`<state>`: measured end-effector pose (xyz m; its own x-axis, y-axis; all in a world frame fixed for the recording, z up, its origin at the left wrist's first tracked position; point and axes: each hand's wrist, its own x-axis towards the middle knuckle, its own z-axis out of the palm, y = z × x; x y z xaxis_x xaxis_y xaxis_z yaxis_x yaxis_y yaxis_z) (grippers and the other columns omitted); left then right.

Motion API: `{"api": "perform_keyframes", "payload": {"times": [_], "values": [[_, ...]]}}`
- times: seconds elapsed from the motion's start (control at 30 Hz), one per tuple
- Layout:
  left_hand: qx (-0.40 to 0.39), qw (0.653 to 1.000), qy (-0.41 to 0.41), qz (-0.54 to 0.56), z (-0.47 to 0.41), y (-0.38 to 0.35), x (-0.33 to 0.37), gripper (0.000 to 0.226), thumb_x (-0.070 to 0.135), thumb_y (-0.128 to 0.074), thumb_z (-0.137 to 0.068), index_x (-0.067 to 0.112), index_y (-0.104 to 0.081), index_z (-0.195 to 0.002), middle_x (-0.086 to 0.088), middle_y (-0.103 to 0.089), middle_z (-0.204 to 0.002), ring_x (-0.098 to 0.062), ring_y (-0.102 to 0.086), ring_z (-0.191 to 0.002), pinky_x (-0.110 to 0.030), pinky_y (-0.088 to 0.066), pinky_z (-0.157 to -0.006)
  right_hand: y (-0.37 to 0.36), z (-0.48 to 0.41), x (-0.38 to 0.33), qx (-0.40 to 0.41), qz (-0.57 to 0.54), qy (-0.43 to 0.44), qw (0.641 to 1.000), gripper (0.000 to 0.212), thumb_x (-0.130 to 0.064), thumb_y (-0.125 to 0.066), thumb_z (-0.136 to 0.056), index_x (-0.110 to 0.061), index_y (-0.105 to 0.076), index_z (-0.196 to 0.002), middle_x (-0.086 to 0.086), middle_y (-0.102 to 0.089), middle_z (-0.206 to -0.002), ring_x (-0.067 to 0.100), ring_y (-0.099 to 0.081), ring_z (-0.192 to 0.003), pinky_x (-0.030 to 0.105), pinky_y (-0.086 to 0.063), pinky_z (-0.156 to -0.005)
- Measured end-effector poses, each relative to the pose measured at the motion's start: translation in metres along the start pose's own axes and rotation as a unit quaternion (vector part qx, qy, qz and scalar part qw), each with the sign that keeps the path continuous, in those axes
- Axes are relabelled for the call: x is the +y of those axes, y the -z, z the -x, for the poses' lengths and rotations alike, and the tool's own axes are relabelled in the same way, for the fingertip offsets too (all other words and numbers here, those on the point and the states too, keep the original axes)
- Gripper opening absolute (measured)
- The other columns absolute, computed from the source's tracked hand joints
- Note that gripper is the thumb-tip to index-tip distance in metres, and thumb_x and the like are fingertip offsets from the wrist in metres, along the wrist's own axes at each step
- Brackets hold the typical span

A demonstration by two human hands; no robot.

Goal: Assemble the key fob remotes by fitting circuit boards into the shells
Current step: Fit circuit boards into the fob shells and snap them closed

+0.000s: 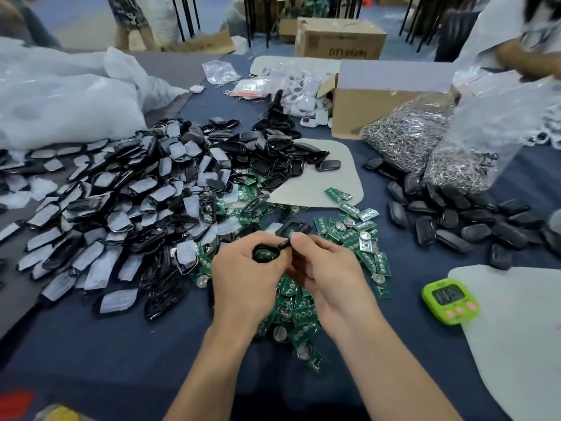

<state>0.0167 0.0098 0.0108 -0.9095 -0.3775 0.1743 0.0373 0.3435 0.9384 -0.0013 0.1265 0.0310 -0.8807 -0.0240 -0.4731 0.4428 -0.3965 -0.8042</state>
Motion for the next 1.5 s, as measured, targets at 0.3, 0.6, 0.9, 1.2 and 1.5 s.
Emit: {"api": "perform_keyframes", "payload": {"times": [0.3,0.6,0.9,1.2,1.5], "values": [[-0.122,0.98,0.084,0.134,0.001,0.0,-0.001,0.032,0.024,-0.086,-0.069,0.034,-0.081,-0.099,0.015,-0.072,-0.069,-0.004,-0.058,-0.056,-0.014,-0.046,-0.058,0.026,-0.012,-0.001,-0.122,-0.116,-0.038,0.985,0.029,-0.013,-0.073,-0.078,-0.005,-0.081,-0.105,0.018,-0.074,-0.113,0.029,-0.066,-0.099,0.032,-0.064,-0.073],[-0.055,0.917,0.258,0.3,-0.006,0.0,0.0,0.036,0.0,-0.045,-0.103,0.017,-0.075,-0.097,-0.003,-0.075,-0.082,-0.016,-0.071,-0.078,-0.034,-0.054,-0.084,0.05,-0.021,0.006,-0.165,0.006,0.019,0.986,0.029,-0.01,-0.073,-0.081,-0.015,-0.081,-0.109,0.012,-0.077,-0.113,0.019,-0.072,-0.107,0.033,-0.061,-0.09],[-0.037,0.986,0.16,0.03,-0.006,0.002,-0.012,0.044,0.008,-0.072,-0.087,0.05,-0.08,-0.097,0.007,-0.078,-0.076,-0.013,-0.052,-0.058,-0.032,-0.046,-0.061,0.041,-0.012,0.007,-0.116,0.32,0.175,0.924,0.027,-0.023,-0.072,-0.082,-0.042,-0.077,-0.101,-0.014,-0.078,-0.094,0.001,-0.07,-0.088,0.027,-0.056,-0.084],[-0.076,0.98,0.182,0.029,-0.005,0.001,-0.002,0.039,0.035,-0.072,-0.063,0.061,-0.077,-0.092,0.024,-0.078,-0.088,-0.003,-0.076,-0.084,-0.039,-0.065,-0.084,0.044,-0.017,0.014,-0.083,0.405,0.193,0.89,0.031,-0.021,-0.077,-0.087,-0.037,-0.076,-0.114,-0.027,-0.076,-0.098,-0.008,-0.067,-0.098,0.009,-0.048,-0.08],[-0.172,0.963,0.178,0.107,-0.002,0.006,-0.011,0.042,-0.004,-0.074,-0.088,0.036,-0.083,-0.099,0.005,-0.082,-0.1,-0.012,-0.076,-0.088,-0.034,-0.064,-0.086,0.046,-0.014,0.016,-0.079,0.456,0.218,0.859,0.035,-0.022,-0.078,-0.089,-0.055,-0.067,-0.093,-0.039,-0.068,-0.096,-0.014,-0.062,-0.097,0.001,-0.044,-0.076]]}}
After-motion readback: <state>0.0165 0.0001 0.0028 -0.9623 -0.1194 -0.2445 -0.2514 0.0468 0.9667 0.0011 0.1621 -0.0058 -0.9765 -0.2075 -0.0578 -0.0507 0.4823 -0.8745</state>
